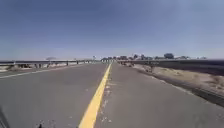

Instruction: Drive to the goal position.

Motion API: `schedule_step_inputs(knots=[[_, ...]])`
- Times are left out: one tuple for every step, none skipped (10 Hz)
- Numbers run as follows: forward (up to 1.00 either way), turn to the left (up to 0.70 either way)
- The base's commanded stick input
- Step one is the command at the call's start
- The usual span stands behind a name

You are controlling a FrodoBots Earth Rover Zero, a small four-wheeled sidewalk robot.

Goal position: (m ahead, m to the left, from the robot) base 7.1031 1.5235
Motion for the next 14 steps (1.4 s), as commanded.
schedule_step_inputs(knots=[[0.85, 0.0], [0.85, 0.0], [0.85, 0.0], [0.85, 0.0], [0.85, 0.0], [0.85, 0.0], [0.85, 0.0], [0.85, 0.0], [0.85, 0.0], [0.85, 0.0], [0.85, 0.0], [0.85, 0.0], [0.85, 0.0], [0.85, 0.0]])
